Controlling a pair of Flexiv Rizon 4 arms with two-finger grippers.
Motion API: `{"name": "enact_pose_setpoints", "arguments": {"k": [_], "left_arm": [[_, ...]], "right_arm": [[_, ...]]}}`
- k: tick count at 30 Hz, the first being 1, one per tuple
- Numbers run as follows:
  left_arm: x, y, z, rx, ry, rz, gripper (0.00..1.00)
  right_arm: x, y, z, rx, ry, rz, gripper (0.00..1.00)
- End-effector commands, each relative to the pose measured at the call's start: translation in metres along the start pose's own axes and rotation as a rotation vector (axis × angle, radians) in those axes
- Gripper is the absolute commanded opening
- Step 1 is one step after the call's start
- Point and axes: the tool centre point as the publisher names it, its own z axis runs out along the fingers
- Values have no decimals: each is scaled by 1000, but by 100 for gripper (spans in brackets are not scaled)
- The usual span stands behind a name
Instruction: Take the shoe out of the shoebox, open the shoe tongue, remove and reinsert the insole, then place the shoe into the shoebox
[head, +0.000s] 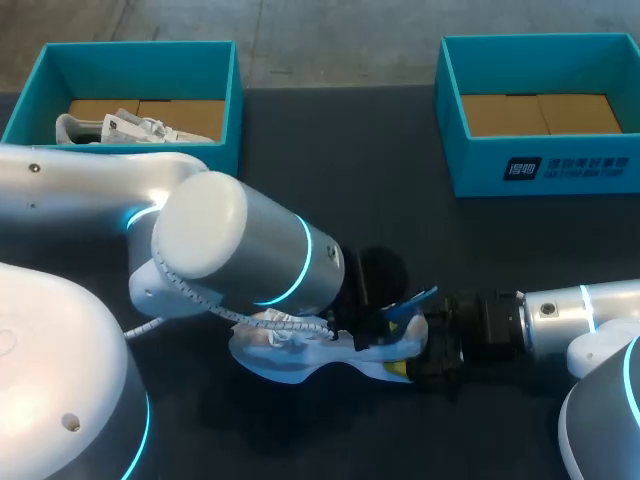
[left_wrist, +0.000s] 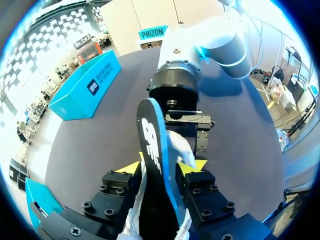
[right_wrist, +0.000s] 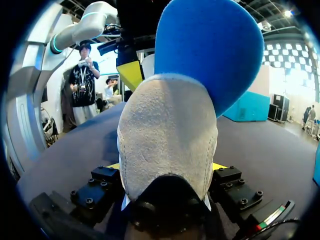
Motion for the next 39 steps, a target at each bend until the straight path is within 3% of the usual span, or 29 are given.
{"name": "enact_pose_setpoints", "arguments": {"k": [1,7,14,17,27,39], "left_arm": [[-2,-4,8,0,0,-6,42],[-5,-7,16,-6,8,-17,38],[-7,-9,18,-4,16,-23,22],[-8,-9,17,2,23,-29,0],[-5,-16,-3,51,119,-38,0],[-13,-55,-37,75,255,-58,0]], "right_arm": [[2,0,1,6,0,1,0],[2,0,1,6,0,1,0],[2,0,1,6,0,1,0],[2,0,1,6,0,1,0],[2,0,1,6,0,1,0],[2,0,1,6,0,1,0]]}}
